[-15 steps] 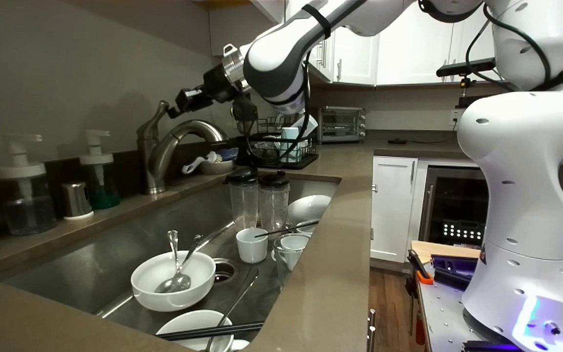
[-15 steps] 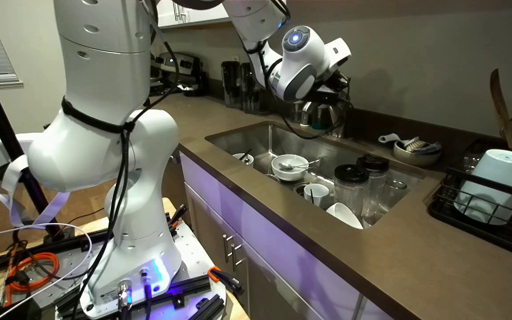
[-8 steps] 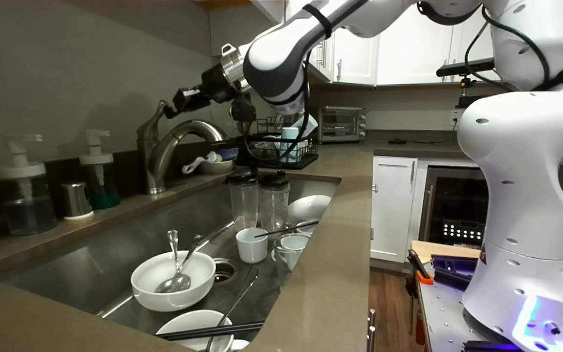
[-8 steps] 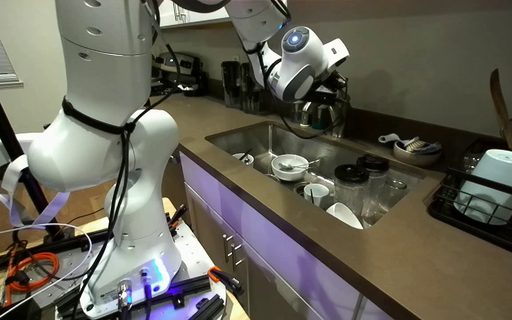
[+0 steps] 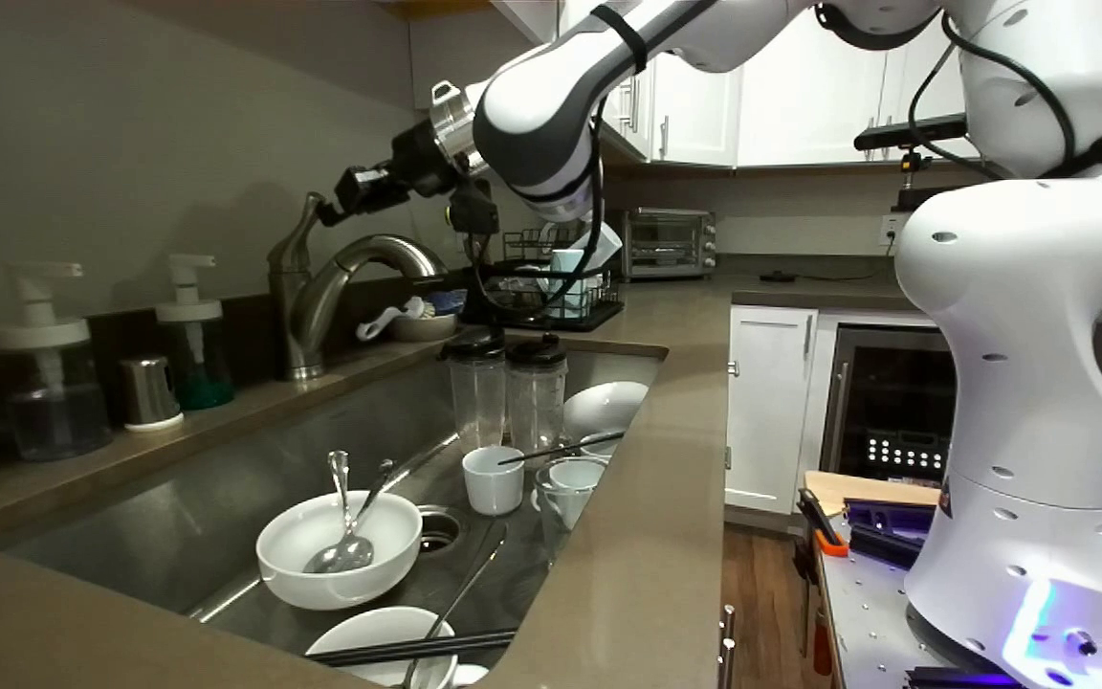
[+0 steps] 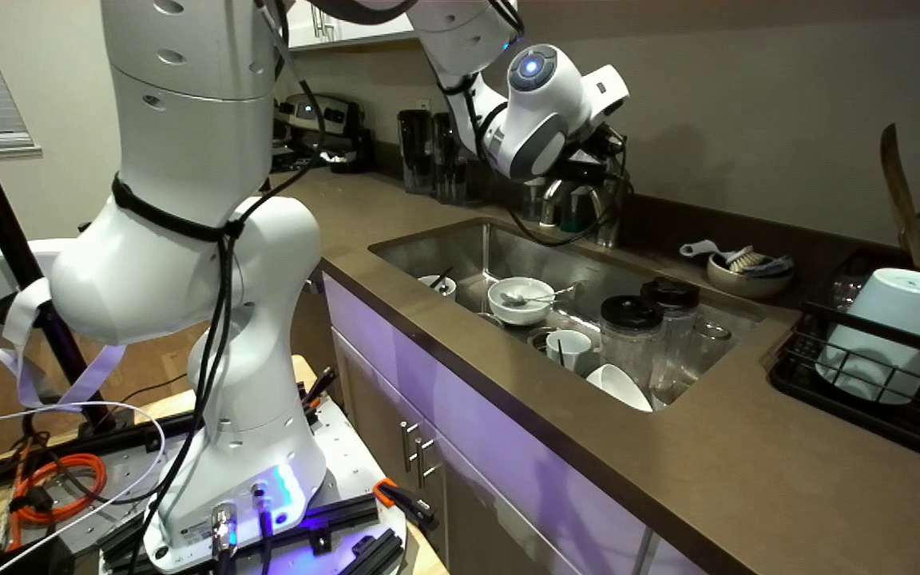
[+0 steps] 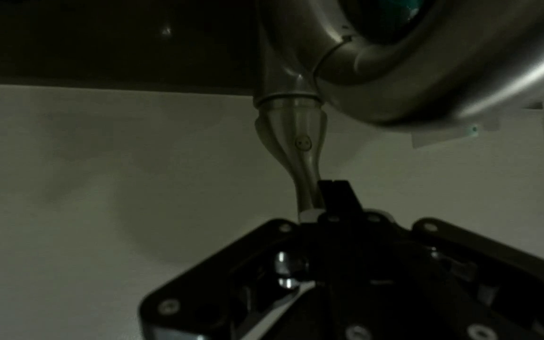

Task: Open the faucet

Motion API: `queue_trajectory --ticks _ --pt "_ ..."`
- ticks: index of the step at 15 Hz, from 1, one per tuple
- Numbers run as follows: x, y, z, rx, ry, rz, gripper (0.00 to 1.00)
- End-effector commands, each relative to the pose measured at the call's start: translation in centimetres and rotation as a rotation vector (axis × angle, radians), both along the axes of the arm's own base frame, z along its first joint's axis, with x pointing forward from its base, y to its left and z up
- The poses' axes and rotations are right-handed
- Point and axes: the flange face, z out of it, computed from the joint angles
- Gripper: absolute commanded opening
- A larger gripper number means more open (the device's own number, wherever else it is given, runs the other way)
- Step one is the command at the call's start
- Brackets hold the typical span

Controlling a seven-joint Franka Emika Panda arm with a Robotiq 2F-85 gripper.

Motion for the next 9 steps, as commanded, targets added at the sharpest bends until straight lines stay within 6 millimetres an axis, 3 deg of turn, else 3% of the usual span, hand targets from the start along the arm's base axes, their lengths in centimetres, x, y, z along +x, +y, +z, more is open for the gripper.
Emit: queue_trajectory --ticks 1,9 --pt "1.1 0.8 2.3 -0.005 -0.060 0.021 0.03" --pt "2.2 2.3 2.1 -0.014 -0.060 0.035 0.03"
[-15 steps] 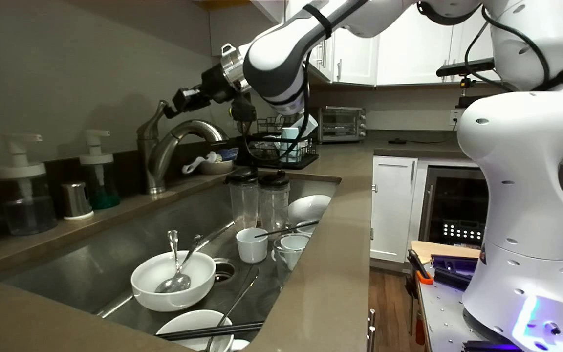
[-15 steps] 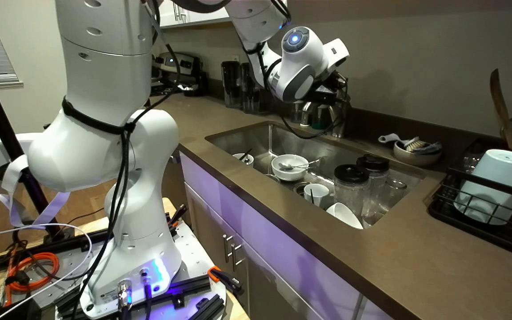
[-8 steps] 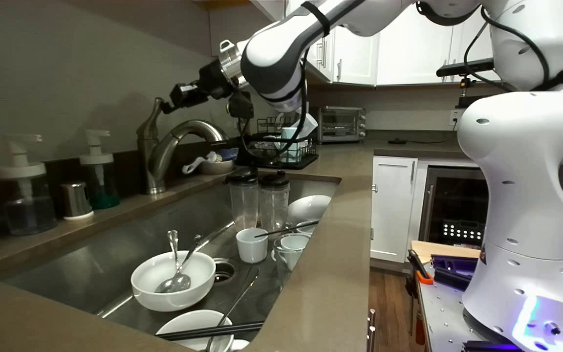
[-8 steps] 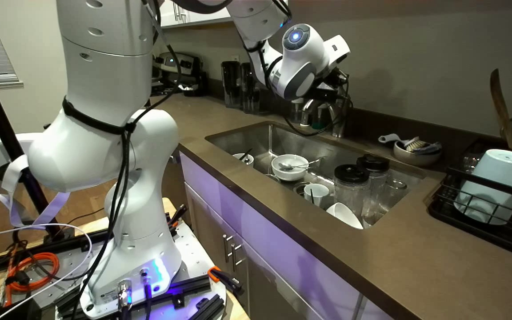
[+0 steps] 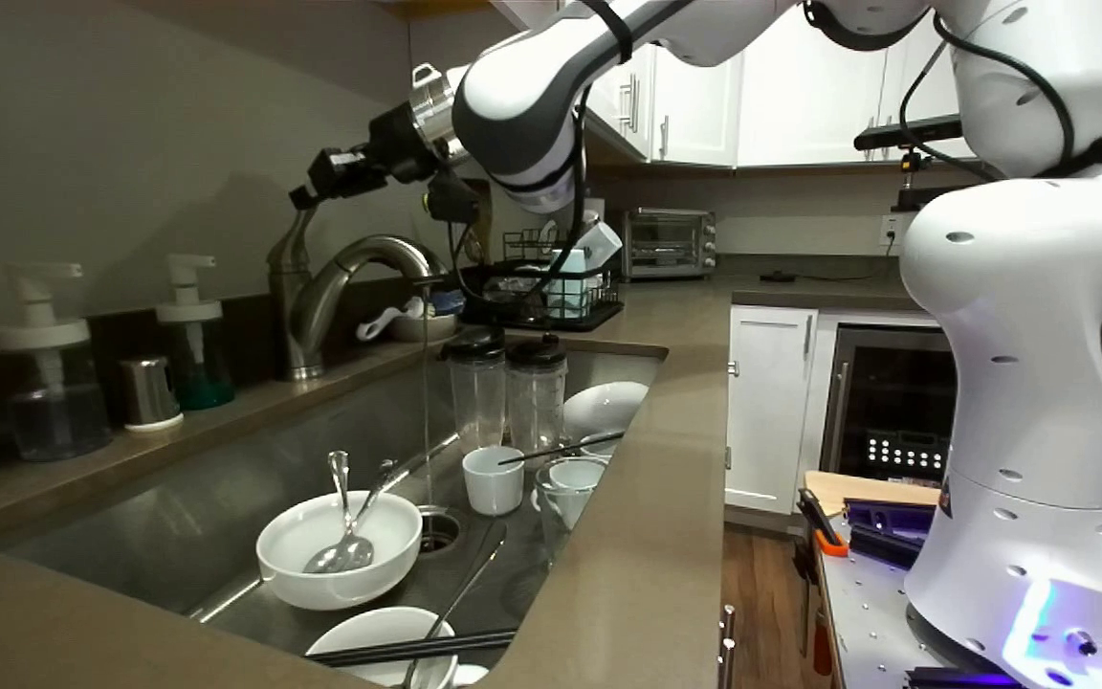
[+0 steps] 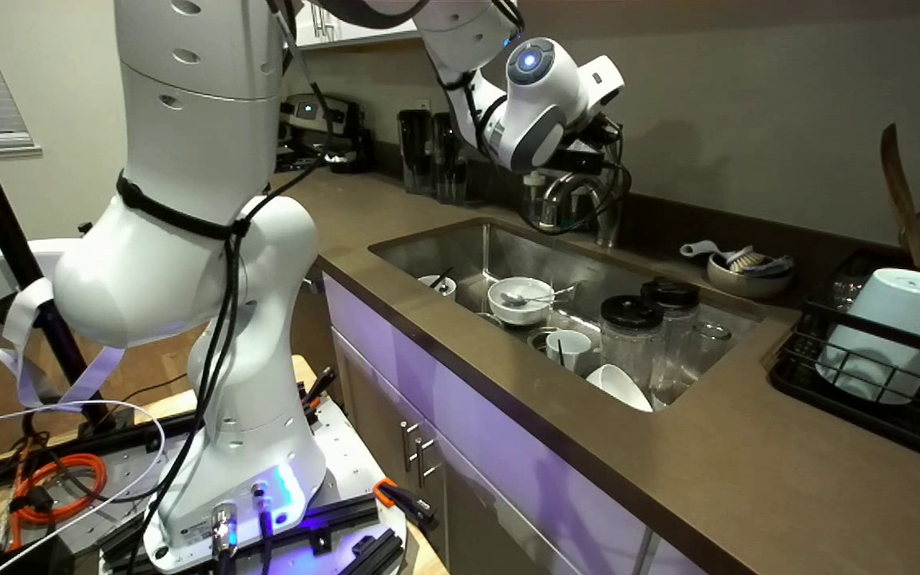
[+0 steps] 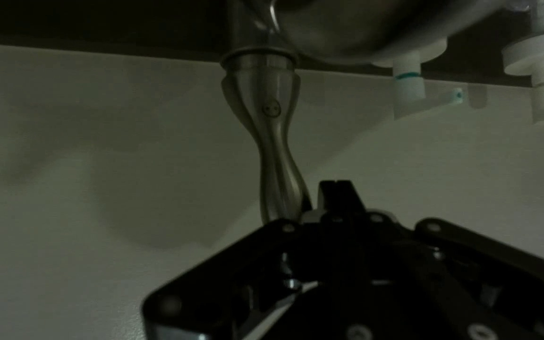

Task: Open the faucet

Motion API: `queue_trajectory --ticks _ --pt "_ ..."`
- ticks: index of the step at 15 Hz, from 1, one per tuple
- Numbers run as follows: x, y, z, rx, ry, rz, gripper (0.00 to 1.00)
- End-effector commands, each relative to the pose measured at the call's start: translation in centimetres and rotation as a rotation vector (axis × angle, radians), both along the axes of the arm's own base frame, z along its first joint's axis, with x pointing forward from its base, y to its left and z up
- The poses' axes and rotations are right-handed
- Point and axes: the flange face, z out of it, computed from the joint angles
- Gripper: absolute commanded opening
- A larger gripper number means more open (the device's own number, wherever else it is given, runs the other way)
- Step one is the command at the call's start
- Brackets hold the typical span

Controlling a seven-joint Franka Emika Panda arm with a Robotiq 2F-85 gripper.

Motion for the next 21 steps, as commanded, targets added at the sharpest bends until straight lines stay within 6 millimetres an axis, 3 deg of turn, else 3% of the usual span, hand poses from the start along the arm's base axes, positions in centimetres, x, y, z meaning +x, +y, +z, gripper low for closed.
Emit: queue_trajectory --ticks 1,5,9,16,21 --pt "1.2 0.4 0.9 -0.014 -0.031 0.009 0.03" --pt "1.8 0.8 0.4 -0.014 -0.024 0.010 0.03" --pt "0.9 1.3 -2.1 -0.019 0.035 -0.003 0.03" --pt "2.3 -0.1 -0.5 -0.050 -0.005 -0.044 0.03" --pt "2.4 -0.1 -0.9 -0.077 0.002 -0.053 0.03"
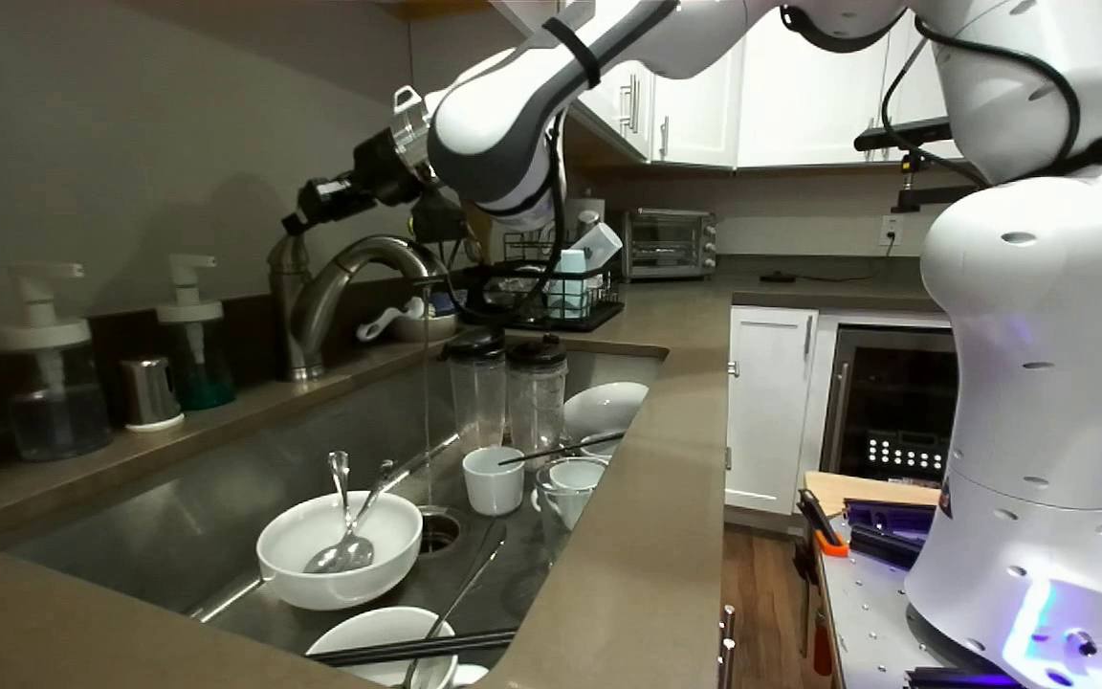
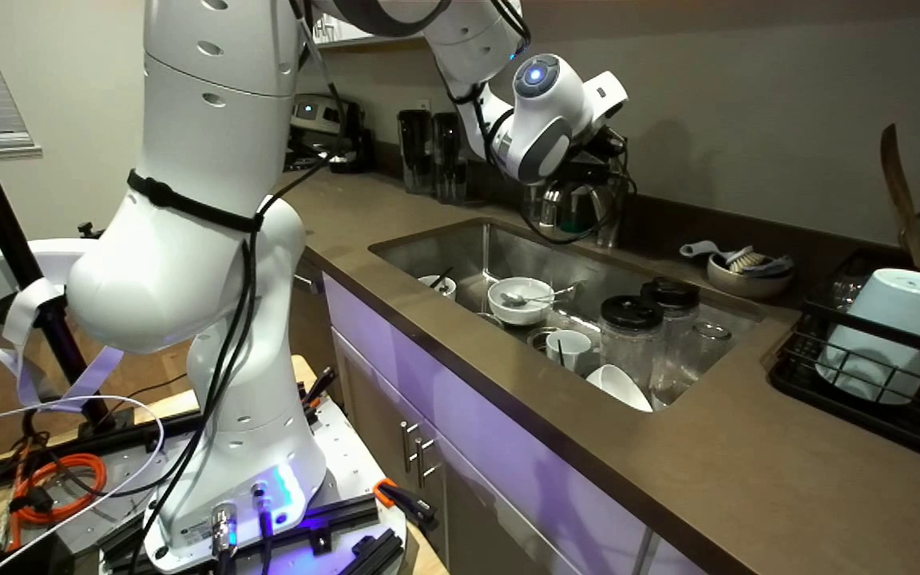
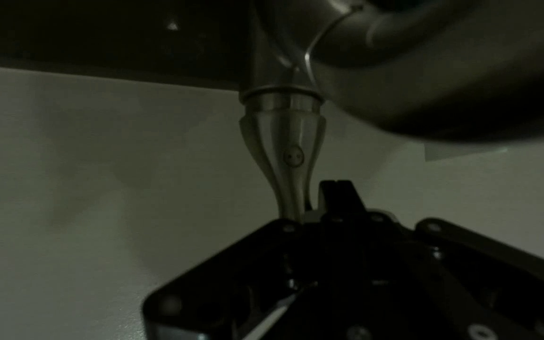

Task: Open the faucet

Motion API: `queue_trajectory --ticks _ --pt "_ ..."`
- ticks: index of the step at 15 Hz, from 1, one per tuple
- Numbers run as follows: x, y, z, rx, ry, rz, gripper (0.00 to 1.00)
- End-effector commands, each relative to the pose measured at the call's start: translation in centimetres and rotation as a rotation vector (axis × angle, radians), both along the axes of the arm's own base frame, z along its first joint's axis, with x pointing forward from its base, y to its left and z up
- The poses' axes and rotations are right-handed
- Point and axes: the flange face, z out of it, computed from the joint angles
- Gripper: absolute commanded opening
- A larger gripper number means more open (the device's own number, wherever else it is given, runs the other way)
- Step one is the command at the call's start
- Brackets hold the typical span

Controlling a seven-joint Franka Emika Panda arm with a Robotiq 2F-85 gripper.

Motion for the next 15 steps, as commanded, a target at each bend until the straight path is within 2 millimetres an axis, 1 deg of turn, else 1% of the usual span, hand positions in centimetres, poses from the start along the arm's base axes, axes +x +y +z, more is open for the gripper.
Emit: queue_trajectory --ticks 1,5,15 --pt "0.2 -0.4 1.6 -0.036 -0.026 -0.032 0.03" --pt "0.7 -0.7 2.4 -0.049 -0.040 -0.060 0.03" --pt "1.6 -0.5 2.8 -0.046 -0.045 -0.113 0.03"
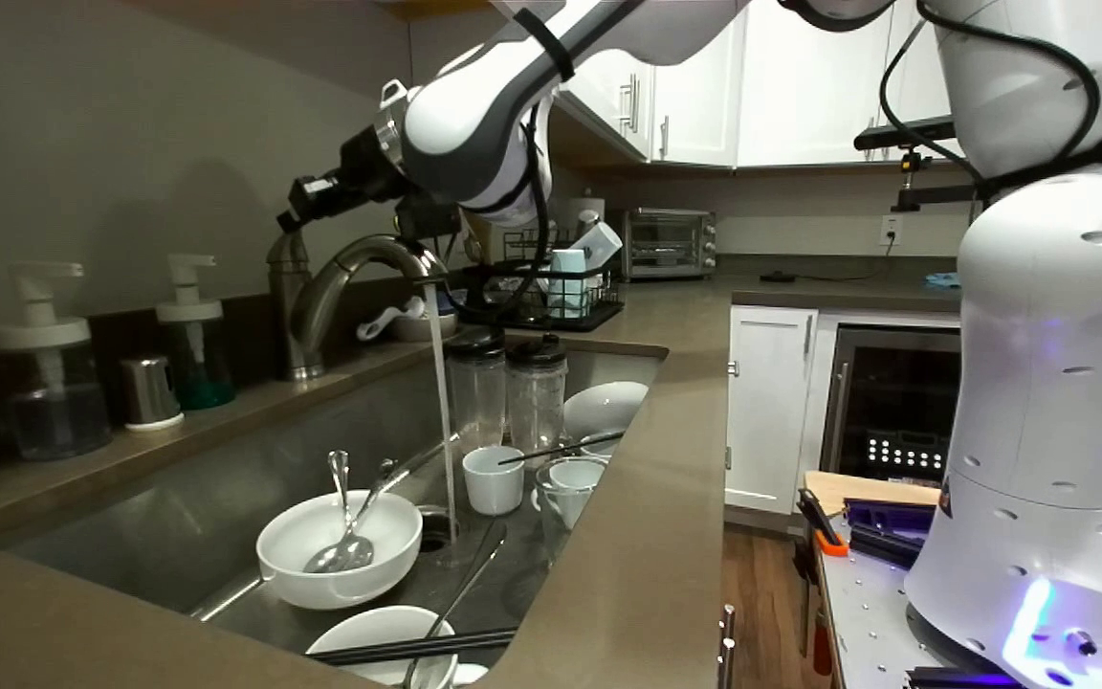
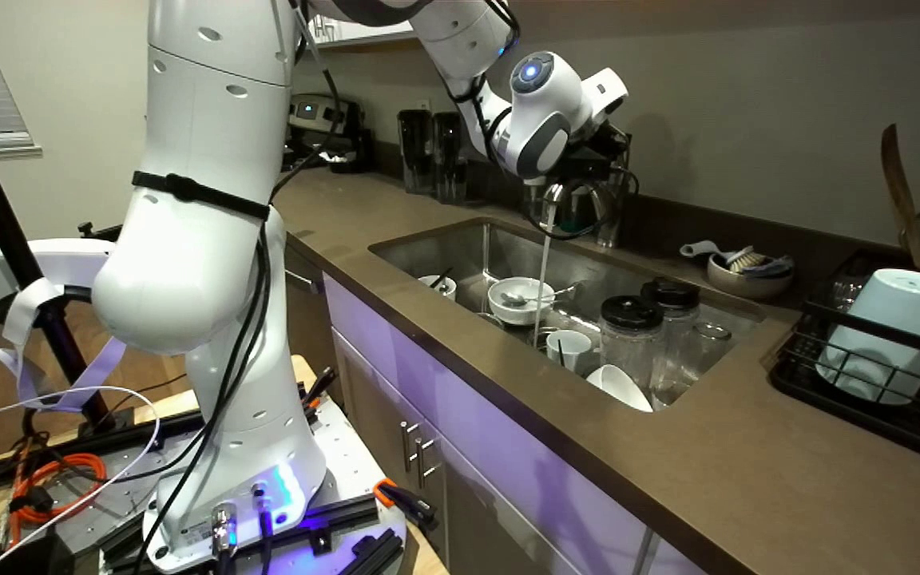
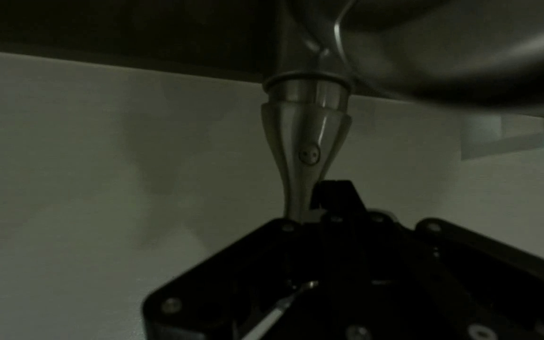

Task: Open the faucet

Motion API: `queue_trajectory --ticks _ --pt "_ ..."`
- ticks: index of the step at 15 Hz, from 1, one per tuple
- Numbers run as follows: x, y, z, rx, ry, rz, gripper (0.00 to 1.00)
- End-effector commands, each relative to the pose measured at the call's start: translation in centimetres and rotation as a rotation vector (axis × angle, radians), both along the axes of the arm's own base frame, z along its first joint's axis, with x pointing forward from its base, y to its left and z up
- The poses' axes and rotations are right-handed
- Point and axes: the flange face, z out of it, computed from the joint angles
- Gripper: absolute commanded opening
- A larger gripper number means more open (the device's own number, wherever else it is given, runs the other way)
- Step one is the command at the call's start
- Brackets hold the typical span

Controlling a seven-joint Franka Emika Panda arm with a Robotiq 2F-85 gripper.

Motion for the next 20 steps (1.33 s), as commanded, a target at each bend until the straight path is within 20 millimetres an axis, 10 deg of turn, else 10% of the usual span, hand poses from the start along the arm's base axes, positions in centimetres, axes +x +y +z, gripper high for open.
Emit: queue_trajectory --ticks 1,20 --pt "0.2 -1.6 2.4 -0.012 -0.041 -0.046 0.03" --pt "-2.4 1.2 -1.2 0.008 0.048 -0.001 0.03"
